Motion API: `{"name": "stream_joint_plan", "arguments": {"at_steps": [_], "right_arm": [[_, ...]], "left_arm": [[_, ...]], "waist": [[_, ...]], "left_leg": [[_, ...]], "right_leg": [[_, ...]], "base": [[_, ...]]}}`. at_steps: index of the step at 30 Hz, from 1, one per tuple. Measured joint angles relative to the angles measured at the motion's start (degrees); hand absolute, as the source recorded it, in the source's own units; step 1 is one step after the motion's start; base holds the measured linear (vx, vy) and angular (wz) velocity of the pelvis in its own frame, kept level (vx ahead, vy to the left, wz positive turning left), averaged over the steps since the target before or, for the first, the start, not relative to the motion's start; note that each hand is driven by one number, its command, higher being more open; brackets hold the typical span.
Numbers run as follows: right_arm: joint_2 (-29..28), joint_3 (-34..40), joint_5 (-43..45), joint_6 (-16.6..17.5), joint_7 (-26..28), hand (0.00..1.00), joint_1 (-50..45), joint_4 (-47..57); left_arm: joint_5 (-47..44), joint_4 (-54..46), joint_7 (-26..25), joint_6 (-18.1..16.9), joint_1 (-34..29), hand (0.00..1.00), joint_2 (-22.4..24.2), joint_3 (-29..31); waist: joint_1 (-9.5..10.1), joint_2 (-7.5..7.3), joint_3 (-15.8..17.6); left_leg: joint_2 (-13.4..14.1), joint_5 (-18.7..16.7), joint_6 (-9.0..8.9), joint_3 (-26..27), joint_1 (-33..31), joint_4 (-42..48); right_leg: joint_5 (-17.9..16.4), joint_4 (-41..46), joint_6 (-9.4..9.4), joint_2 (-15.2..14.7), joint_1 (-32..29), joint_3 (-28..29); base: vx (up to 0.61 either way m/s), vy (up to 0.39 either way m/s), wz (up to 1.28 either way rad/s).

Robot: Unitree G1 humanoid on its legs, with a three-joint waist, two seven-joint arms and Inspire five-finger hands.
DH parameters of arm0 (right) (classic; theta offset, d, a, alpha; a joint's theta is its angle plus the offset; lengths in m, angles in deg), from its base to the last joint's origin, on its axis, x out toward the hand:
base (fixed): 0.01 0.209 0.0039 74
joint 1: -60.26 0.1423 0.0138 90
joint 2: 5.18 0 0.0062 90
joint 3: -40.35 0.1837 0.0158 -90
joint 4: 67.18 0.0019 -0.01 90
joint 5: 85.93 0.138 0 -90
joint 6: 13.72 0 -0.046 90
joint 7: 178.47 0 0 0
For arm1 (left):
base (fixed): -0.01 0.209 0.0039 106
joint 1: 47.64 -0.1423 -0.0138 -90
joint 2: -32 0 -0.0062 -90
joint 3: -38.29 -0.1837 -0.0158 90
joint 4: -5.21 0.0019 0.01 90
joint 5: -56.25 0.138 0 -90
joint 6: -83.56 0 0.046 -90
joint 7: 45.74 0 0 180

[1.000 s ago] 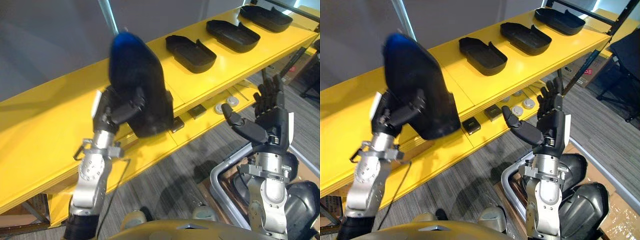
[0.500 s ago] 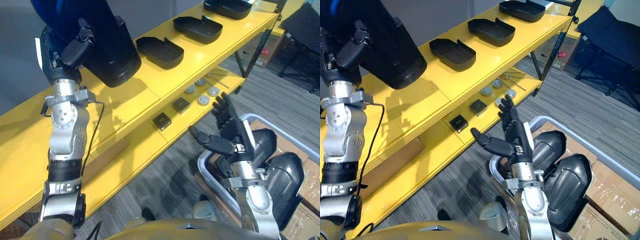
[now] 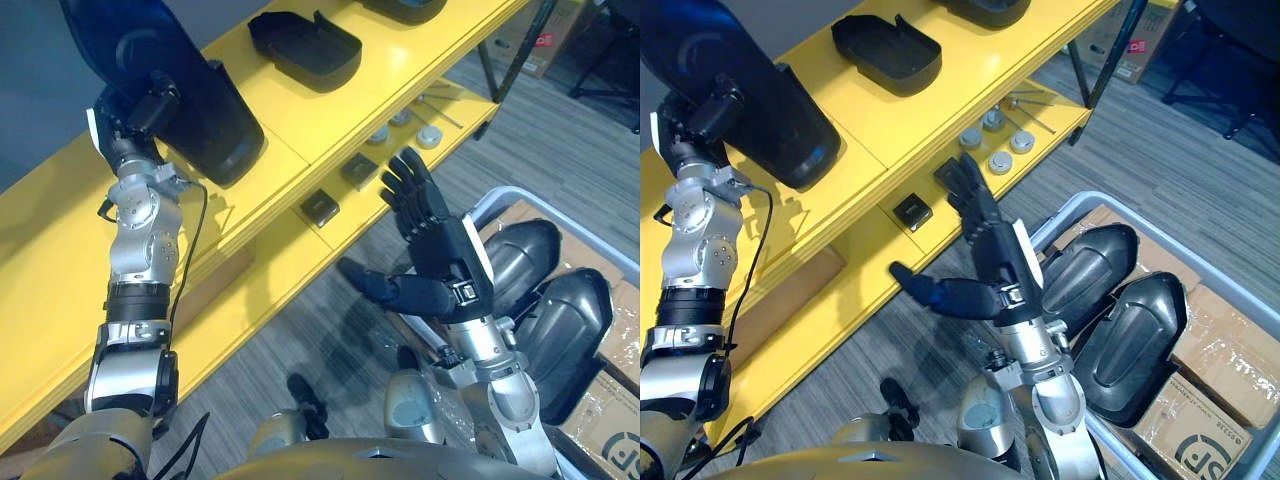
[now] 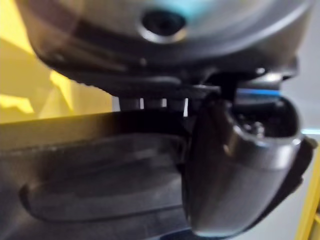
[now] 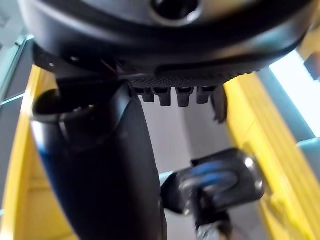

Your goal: Walk over and take three plastic housings, then place them on the shelf

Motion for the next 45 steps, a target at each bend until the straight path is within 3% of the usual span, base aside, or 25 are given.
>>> {"name": "stream_joint_plan", "arguments": {"at_steps": [3, 11, 16, 24, 25, 30, 31, 37, 38, 45], "right_arm": [[0.91, -5.17, 0.25, -0.45, 1.54, 1.0, 2.29, 0.63], [2.92, -7.99, 0.2, -3.01, -0.44, 1.0, 2.81, 0.54], [2.85, -9.5, -0.22, -3.24, -2.82, 1.0, 4.32, 0.52], [2.55, -9.77, -0.25, -4.09, -5.08, 1.0, 4.75, 0.07], [2.55, -9.75, -0.24, -4.1, -5.22, 1.0, 5.02, -0.3], [2.5, -9.69, -0.24, -4.42, -5.38, 1.0, 5.82, -2.16], [2.5, -9.69, -0.24, -4.42, -5.36, 1.0, 5.84, -2.19], [2.43, -9.7, -0.18, -4.42, -5.5, 1.0, 6.48, -4.67], [2.43, -9.7, -0.18, -4.43, -5.54, 1.0, 6.57, -4.9], [2.18, -9.93, -0.14, -4.43, -7.0, 1.0, 6.76, -5.95]], "left_arm": [[0.0, -1.5, -0.29, 0.0, 0.15, 0.0, -1.3, -0.01], [-3.09, -2.11, 2.47, 1.44, 1.58, 0.0, -6.39, -0.01], [-4.96, -2.25, 4.1, 1.56, 4.65, 0.0, -6.93, -0.03], [-8.16, 2.42, 4.17, 1.94, 9.41, 0.0, -7.95, -0.56], [-9.52, 3.92, 3.75, 2.5, 9.82, 1.0, -7.95, -0.96], [-15.73, 6.57, 2.34, 2.8, 11.09, 1.0, -7.75, -1.64], [-15.73, 7.46, 1.53, 2.73, 12.21, 0.0, -7.75, -1.64], [-16.24, 8.54, -1.39, 2.04, 14.06, 0.0, -7.75, -1.59], [-16.15, 8.8, -1.71, 1.81, 14.3, 1.0, -7.76, -1.65], [-16.23, 11.4, -3.28, 1.59, 14.89, 1.0, -7.87, -2.05]], "waist": [[0.63, 0.11, 1.04], [3.74, 0.15, 4.07], [4.93, -1.55, 6.08], [4.68, -3.31, 7.48], [4.52, -3.47, 7.64], [4.46, -3.61, 8.85], [4.5, -3.66, 9.56], [4.5, -3.7, 10.32], [4.45, -3.68, 10.32], [4.41, -3.57, 10.61]], "left_leg": [[-0.39, 1.26, 0.1, -2.05, -1.2, -0.76], [-0.98, 3.02, 0.42, -5.52, -4.79, -0.83], [-0.94, 3.76, 0.45, -6.93, -6.35, -0.83], [-0.88, 4.22, 0.6, -7.07, -7.9, -0.82], [-0.87, 4.21, 0.61, -6.97, -7.9, -0.82], [-0.78, 4.19, 0.65, -6.57, -7.93, -0.89], [-0.78, 4.21, 0.68, -6.55, -7.94, -0.89], [-0.84, 4.25, 0.74, -6.37, -7.98, -0.89], [-0.85, 4.25, 0.74, -6.36, -7.98, -0.9], [-0.84, 4.36, 0.89, -6.45, -7.97, -0.9]], "right_leg": [[-1.12, 2.08, -0.23, -0.49, -1.01, -1.86], [-2.4, 5.0, -0.48, -1.56, -3.29, -5.21], [-2.45, 5.32, -0.59, -1.62, -3.9, -6.67], [-1.89, 4.98, -0.48, -1.45, -5.36, -6.57], [-1.76, 4.81, -0.44, -1.4, -5.4, -6.42], [-0.94, 3.83, -0.38, -1.14, -5.49, -5.74], [-0.81, 3.8, -0.42, -1.13, -5.52, -5.7], [-0.45, 3.42, -0.27, -1.08, -5.63, -5.29], [-0.4, 3.37, -0.27, -1.08, -5.62, -5.28], [-0.06, 2.9, -0.23, -0.97, -5.34, -5.29]], "base": [[-0.03, -0.031, 0.37], [-0.02, -0.023, 0.28], [-0.02, -0.017, 0.17], [0.0, -0.008, 0.0], [0.01, -0.007, -0.07], [0.01, -0.004, -0.08], [0.0, 0.0, 0.0], [0.0, 0.0, -0.02], [0.0, 0.0, 0.0], [0.0, 0.0, 0.0]]}}
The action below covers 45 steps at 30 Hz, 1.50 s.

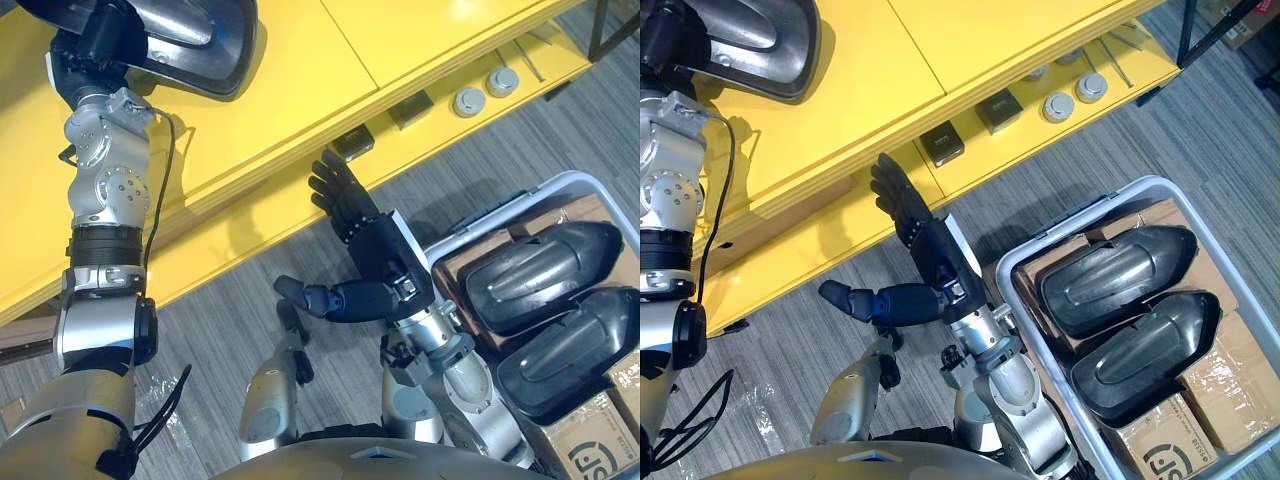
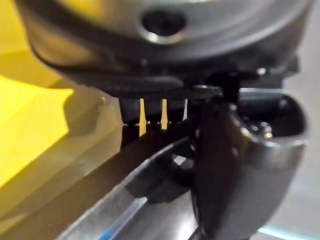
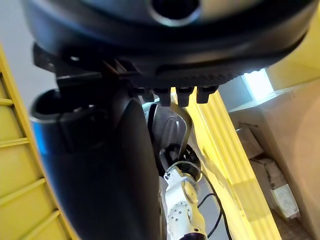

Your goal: Walk over and take three plastic housings, then place them on the shelf

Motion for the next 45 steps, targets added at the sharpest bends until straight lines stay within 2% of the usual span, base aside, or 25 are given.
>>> {"name": "stream_joint_plan", "arguments": {"at_steps": [4, 8, 11, 15, 20, 23, 26, 28, 33, 36, 39, 42, 45], "right_arm": [[0.01, -0.57, 0.02, -0.01, -1.68, 1.0, -0.24, -0.86], [0.0, -0.8, 0.02, -0.01, -1.9, 1.0, -0.59, -0.86], [0.03, -0.9, 0.02, -0.01, -2.11, 1.0, -1.27, -0.85], [0.03, -1.17, 0.01, -0.03, -2.45, 1.0, -1.38, -0.84], [0.08, -2.71, 0.0, -0.03, -3.71, 1.0, -2.5, -0.59], [0.1, -3.77, 0.01, -0.04, -4.22, 1.0, -3.28, -0.6], [0.09, -4.67, 0.01, -0.03, -4.72, 1.0, -3.91, -0.6], [0.09, -4.74, 0.01, -0.03, -5.2, 1.0, -4.38, -0.6], [0.1, -4.74, 0.03, -0.03, -6.13, 1.0, -6.22, -0.95], [0.1, -4.71, -0.01, 0.04, -6.11, 1.0, -6.31, -2.85], [0.18, -4.76, -0.77, 0.04, -6.09, 1.0, -6.35, -4.56], [0.6, -4.15, -1.51, 0.05, -6.07, 1.0, -6.07, -4.95], [0.61, -3.31, -1.84, 0.09, -6.09, 1.0, -5.35, -4.95]], "left_arm": [[0.0, 1.16, 0.23, 1.63, 0.53, 1.0, -0.5, -0.09], [0.29, 2.69, 2.16, 6.42, 1.27, 1.0, -2.18, -0.62], [0.89, 3.39, 3.66, 8.6, 0.71, 1.0, -2.98, -0.59], [8.09, 3.54, 5.08, 10.94, -1.67, 1.0, -4.49, -0.57], [17.32, 4.81, 5.69, 14.47, -1.78, 1.0, -5.28, 0.48], [23.29, 5.61, 5.69, 18.16, -0.38, 1.0, -5.99, 0.67], [26.08, 9.09, 5.84, 22.75, 0.95, 1.0, -8.28, 0.47], [27.76, 10.76, 5.61, 23.79, 1.61, 1.0, -9.3, -0.24], [27.52, 12.62, 2.3, 23.01, 1.65, 1.0, -10.74, -0.79], [27.49, 12.64, -1.74, 18.98, 2.11, 1.0, -10.74, -2.47], [27.49, 12.98, -3.51, 15.15, 5.69, 1.0, -10.97, -4.7], [27.59, 13.01, -1.83, 11.97, 6.71, 1.0, -11.48, -6.99], [27.57, 14.22, 3.07, 12.29, 6.7, 1.0, -11.47, -9.89]], "waist": [[0.05, -0.04, 0.09], [-0.1, -0.09, 0.19], [-0.17, -0.18, 0.35], [-1.08, -0.18, 0.35], [-1.59, -0.14, 0.22], [-2.36, -0.04, -0.06], [-3.49, -0.04, -2.43], [-3.74, -0.08, -3.27], [-4.18, -0.05, -5.16], [-4.38, -0.1, -5.97], [-4.15, -0.16, -6.26], [-4.44, 0.0, -6.98], [-4.38, -0.02, -8.55]], "left_leg": [[0.0, 0.08, 0.1, -0.04, 0.12, 0.0], [-0.01, 0.12, 0.17, -0.01, 0.84, -0.01], [-0.01, 0.11, 0.15, 0.03, 2.19, -0.35], [-0.08, 0.1, 0.15, 0.2, 3.28, -0.78], [-0.09, 0.17, 0.08, 0.89, 5.22, -1.83], [-0.09, 0.18, 0.06, 1.01, 6.53, -2.42], [-0.08, 0.28, -0.04, 1.35, 7.34, -3.38], [-0.1, 0.34, -0.09, 1.49, 8.17, -3.97], [-0.13, 0.33, -0.09, 1.44, 8.84, -4.18], [-0.13, 0.39, -0.02, 1.45, 8.98, -4.18], [-0.14, 0.4, -0.02, 1.43, 9.04, -4.21], [-0.14, 0.33, -0.11, 1.43, 9.04, -4.25], [-0.12, 0.35, -0.11, 1.46, 8.99, -4.26]], "right_leg": [[0.09, -0.02, -0.05, 0.0, 0.15, -0.03], [0.25, -0.18, -0.06, 0.0, 0.91, -0.01], [0.28, -1.04, 0.0, 0.05, 2.36, -0.11], [0.43, -1.87, 0.2, 0.07, 3.48, -0.06], [0.48, -2.08, 0.28, 0.26, 4.65, 0.36], [0.64, -2.64, 0.3, 0.42, 6.04, 0.35], [0.86, -3.58, 0.33, 0.65, 6.65, 0.4], [0.97, -4.13, 0.34, 0.75, 7.44, 0.39], [1.34, -5.2, 0.37, 0.84, 8.53, 0.29], [2.0, -6.13, 0.32, 0.91, 9.09, 0.28], [2.46, -7.21, 0.39, 0.9, 9.51, 0.32], [3.12, -8.48, 0.45, 0.94, 10.06, 0.31], [3.62, -9.07, 0.59, 1.01, 10.38, 0.28]], "base": [[0.0, 0.0, 0.0], [0.0, 0.0, 0.0], [0.0, 0.0, 0.0], [0.01, 0.0, -0.02], [0.03, -0.009, -0.08], [0.05, -0.015, -0.04], [0.06, -0.006, -0.05], [0.05, -0.002, -0.03], [0.02, 0.002, 0.0], [0.0, 0.0, 0.0], [-0.02, 0.02, -0.01], [-0.01, 0.013, -0.01], [0.01, 0.0, 0.0]]}}
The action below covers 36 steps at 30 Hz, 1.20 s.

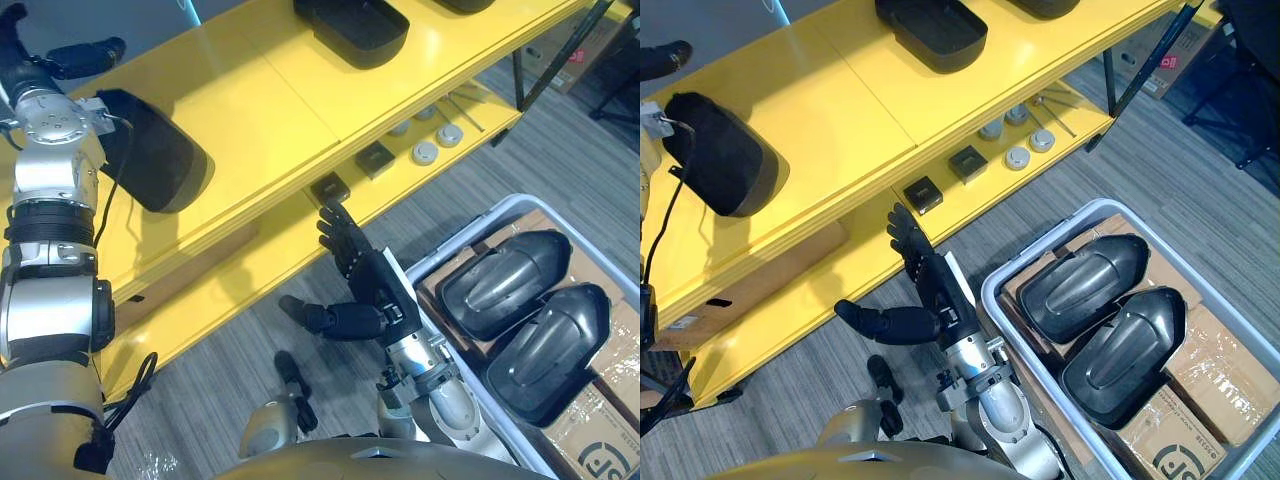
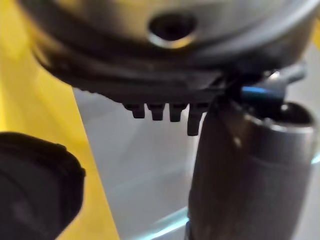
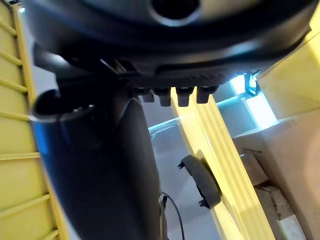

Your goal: Walk over and take three plastic housings, then place them on the shelf

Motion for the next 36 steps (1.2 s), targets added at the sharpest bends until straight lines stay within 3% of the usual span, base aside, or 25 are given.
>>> {"name": "stream_joint_plan", "arguments": {"at_steps": [2, 6, 8, 9, 11, 12, 13, 15, 16, 18, 19, 22, 26, 29, 36], "right_arm": [[-0.01, 0.92, -0.09, 0.2, -0.03, 1.0, 1.14, 0.01], [-0.22, 2.59, -1.4, 0.2, -0.37, 1.0, 1.91, 0.04], [-0.25, 3.52, -2.56, 0.2, -0.41, 1.0, 1.68, 0.04], [-0.31, 4.4, -4.5, 0.26, -0.75, 1.0, 1.22, 0.05], [-0.3, 6.53, -6.96, 0.86, -0.84, 1.0, 0.17, 0.01], [-0.04, 8.31, -8.85, 2.19, -0.01, 1.0, 0.17, 0.0], [0.05, 8.6, -9.02, 2.48, 0.22, 1.0, 0.23, 0.0], [2.22, 10.47, -11.08, 4.83, 1.03, 1.0, 1.53, -0.03], [2.97, 10.79, -11.33, 5.06, 1.14, 1.0, 2.36, -0.15], [6.1, 12.37, -12.85, 5.23, 1.45, 1.0, 5.39, -0.8], [8.23, 13.96, -13.5, 4.6, 1.49, 1.0, 9.22, -2.65], [10.67, 17.05, -16.45, 0.44, -0.07, 1.0, 16.54, -9.09], [10.86, 16.67, -21.63, -4.62, -1.87, 1.0, 25.03, -15.3], [10.27, 14.11, -24.76, -7.66, -1.96, 1.0, 30.97, -17.77], [10.08, 8.77, -33.3, -12.5, -6.57, 1.0, 41.18, -28.46]], "left_arm": [[-0.54, 0.85, 3.94, 1.8, -0.14, 1.0, 0.13, -1.0], [-2.91, 1.22, 5.1, 2.04, -1.91, 1.0, 0.36, -1.01], [-4.72, 1.14, 3.36, -0.94, -2.14, 1.0, 0.37, -1.01], [-5.3, -0.45, 0.94, -5.54, -2.15, 1.0, 0.39, -0.92], [-4.92, -8.35, -3.32, -11.08, -2.68, 1.0, 0.34, -0.29], [-2.79, -21.66, -7.54, -17.04, -5.36, 1.0, 0.11, 2.78], [-2.09, -23.9, -8.19, -17.83, -5.98, 1.0, 0.12, 3.36], [1.28, -41.35, -10.55, -23.53, -13.86, 1.0, 0.79, 7.67], [2.05, -45.67, -10.77, -24.37, -16.81, 1.0, 1.76, 8.93], [3.3, -57.2, -10.86, -26.62, -27.99, 1.0, 7.66, 11.79], [5.83, -63.9, -10.37, -27.58, -37.3, 1.0, 13.82, 12.38], [7.45, -66.89, -6.56, -25.49, -51.92, 1.0, 21.6, 12.23], [7.47, -65.83, -2.04, -21.02, -64.67, 1.0, 26.87, 12.32], [7.33, -63.04, 2.03, -19.92, -70.03, 1.0, 29.21, 12.01], [6.43, -62.5, 8.67, -20.28, -73.85, 1.0, 34.42, 11.14]], "waist": [[0.12, -0.07, -0.45], [0.36, -0.06, -0.47], [0.86, -0.06, -0.47], [1.25, -0.06, -0.47], [1.75, -0.14, -0.52], [2.33, -0.6, -0.94], [2.38, -0.67, -1.11], [2.47, -0.7, -2.57], [2.63, -0.6, -2.93], [3.5, 0.07, -5.06], [5.1, 0.24, -5.55], [9.0, -0.14, -6.37], [13.18, -1.28, -6.9], [15.4, -2.25, -7.09], [18.53, -2.34, -7.08]], "left_leg": [[0.0, 0.08, 0.04, -0.15, 0.0, 0.01], [-0.05, 0.27, 0.32, -0.58, 0.01, 0.01], [-0.05, 0.34, 0.4, -0.63, 0.01, 0.02], [-0.07, 0.39, 0.43, -0.76, 0.01, 0.02], [-0.23, 0.44, 0.47, -1.51, 0.01, 0.02], [-0.28, 0.45, 0.47, -1.71, 0.01, 0.02], [-0.28, 0.45, 0.47, -1.76, 0.01, 0.02], [-0.28, 0.44, 0.47, -2.8, 0.82, -0.01], [-0.26, 0.43, 0.46, -3.17, 1.28, -0.01], [-0.18, 0.39, 0.39, -4.66, 1.57, -0.02], [0.0, 0.53, -0.04, -6.18, 2.21, -0.03], [0.32, 0.3, -1.6, -9.88, 1.74, -0.36], [-0.18, 1.42, -2.5, -13.47, -0.4, -0.35], [-0.91, 2.11, -2.14, -14.69, -0.47, -0.3], [-1.56, 2.3, -1.69, -16.92, -1.35, -0.35]], "right_leg": [[0.3, -0.38, 0.08, 0.0, 0.33, -0.26], [0.79, -1.1, 0.07, 0.04, 1.04, -0.92], [0.81, -1.15, 0.04, 0.04, 1.05, -0.99], [0.9, -1.34, -0.07, 0.04, 1.21, -1.17], [1.06, -1.96, -0.07, 0.0, 2.02, -1.95], [1.06, -2.04, -0.07, -0.05, 2.24, -2.24], [1.06, -2.08, -0.07, -0.05, 2.31, -2.29], [1.08, -3.02, -0.02, -0.03, 4.24, -3.5], [1.07, -3.18, -0.02, -0.01, 4.96, -3.85], [1.07, -4.19, -0.02, 0.15, 6.74, -5.56], [0.99, -4.96, -0.13, 0.44, 8.38, -7.13], [0.06, -5.31, -0.95, 1.08, 10.03, -10.7], [0.2, -5.96, -1.17, 1.25, 10.4, -13.91], [0.49, -5.95, -1.45, 0.9, 11.17, -14.76], [0.46, -5.93, -1.38, 0.61, 11.82, -17.16]], "base": [[0.03, 0.0, 0.03], [0.01, 0.006, 0.06], [0.0, 0.0, 0.0], [-0.01, 0.007, 0.1], [0.0, 0.011, 0.16], [0.0, 0.01, 0.09], [0.01, 0.005, 0.1], [0.05, -0.016, 0.16], [0.05, -0.027, 0.25], [0.02, -0.025, 0.36], [-0.03, -0.024, 0.41], [-0.12, -0.036, 0.55], [-0.08, 0.002, 0.46], [-0.01, 0.023, 0.27], [-0.02, -0.004, 0.17]]}}
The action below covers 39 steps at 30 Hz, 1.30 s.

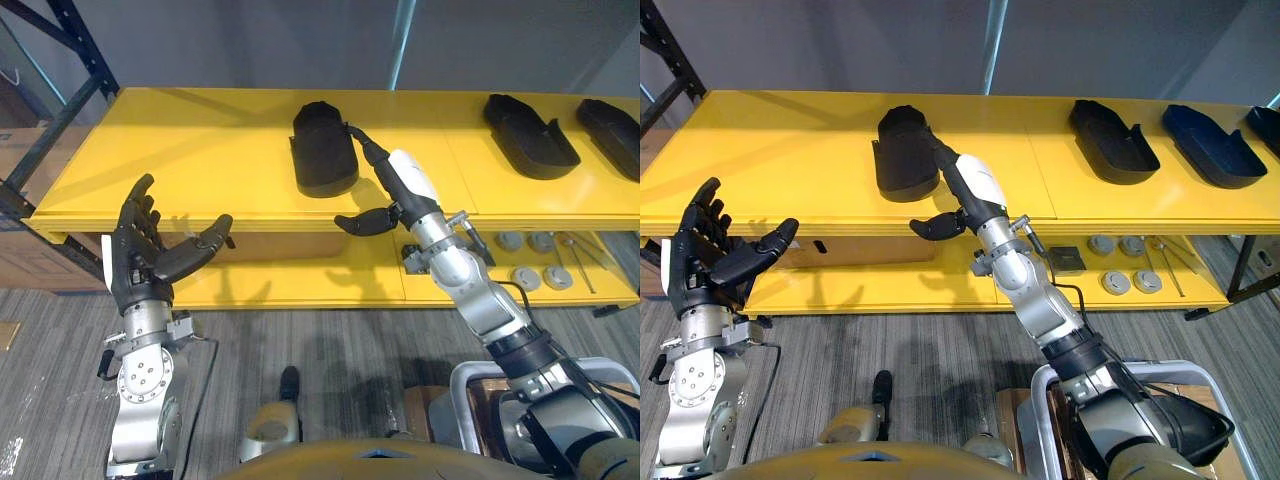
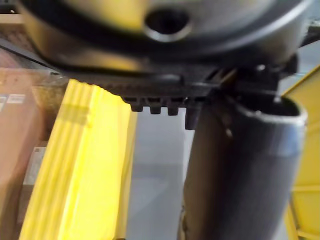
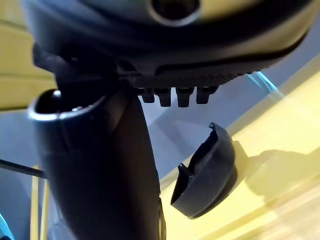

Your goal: Walk over and take three plastic housings, then place them on the shelf

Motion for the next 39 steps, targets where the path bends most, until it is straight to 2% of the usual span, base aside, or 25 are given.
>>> {"name": "stream_joint_plan", "arguments": {"at_steps": [7, 12, 16, 18, 20, 29, 34, 39], "right_arm": [[-0.04, -3.15, -4.91, -0.54, -5.94, 1.0, 7.62, -6.61], [-0.05, -3.73, -4.04, -4.86, -6.06, 1.0, 12.85, -10.02], [-1.32, -3.55, 2.31, -7.62, -6.66, 1.0, 18.12, -16.28], [-1.42, -3.56, 4.26, -8.56, -4.79, 1.0, 20.17, -17.49], [-1.75, -4.13, 5.33, -8.67, -0.08, 1.0, 22.61, -19.17], [-1.6, -7.58, 5.3, -8.46, 6.11, 1.0, 28.69, -22.83], [-1.28, -9.89, 4.55, -5.35, 8.44, 1.0, 30.91, -22.58], [-1.11, -13.24, 1.75, -5.21, 11.71, 1.0, 31.26, -19.5]], "left_arm": [[-2.81, -0.03, 3.21, -0.16, -1.32, 1.0, 1.98, -2.05], [-4.56, 0.03, 5.16, -0.22, -1.2, 1.0, 2.03, -3.68], [-4.69, 0.7, 5.42, -0.21, -0.27, 1.0, 2.74, -5.45], [-6.15, 1.99, 6.0, -0.21, 0.84, 1.0, 3.68, -6.31], [-6.55, 2.62, 6.6, -0.14, 1.22, 1.0, 4.14, -7.11], [-6.8, 2.72, 6.47, 0.47, 1.34, 1.0, 4.29, -7.66], [-6.8, 2.77, 6.5, 0.65, 1.33, 1.0, 4.3, -7.85], [-6.8, 3.27, 6.5, 1.71, 1.27, 1.0, 4.3, -8.09]], "waist": [[0.45, 0.38, 1.23], [0.46, 0.53, 2.31], [0.58, 1.03, 3.53], [0.61, 1.65, 4.17], [0.47, 1.88, 5.0], [0.44, 1.76, 5.85], [0.38, 1.46, 6.52], [0.55, 1.18, 6.68]], "left_leg": [[-0.22, 0.41, -0.11, -1.05, -0.79, 0.17], [-0.39, 0.45, -0.13, -1.35, -1.2, 0.19], [-0.39, 0.48, -0.1, -1.52, -1.19, 0.22], [-0.42, 0.48, -0.1, -1.68, -1.19, 0.22], [-0.37, 0.47, -0.11, -1.77, -1.19, 0.22], [-0.4, 0.74, 0.22, -2.03, -1.15, 0.24], [-0.39, 0.73, 0.21, -2.25, -0.86, 0.24], [-0.32, 0.31, -0.32, -2.31, -0.62, 0.23]], "right_leg": [[-0.04, -0.19, 0.02, 0.04, -0.07, -1.17], [-0.06, -0.54, 0.03, 0.01, -0.11, -1.69], [-0.06, -0.45, 0.04, 0.02, -0.1, -1.74], [-0.1, -0.2, 0.05, 0.0, -0.11, -1.84], [-0.37, 0.06, 0.18, 0.0, -0.17, -1.89], [-0.71, 0.27, 0.47, -0.03, -0.07, -2.24], [-1.26, 1.08, 0.43, -0.12, -0.01, -2.38], [-1.75, 1.12, 0.12, -0.12, 0.14, -2.42]], "base": [[0.0, -0.026, 0.08], [0.01, -0.021, 0.03], [0.01, -0.028, -0.01], [0.0, -0.017, 0.01], [0.0, -0.055, 0.02], [0.0, -0.039, 0.01], [-0.01, -0.027, 0.01], [-0.02, -0.028, 0.01]]}}
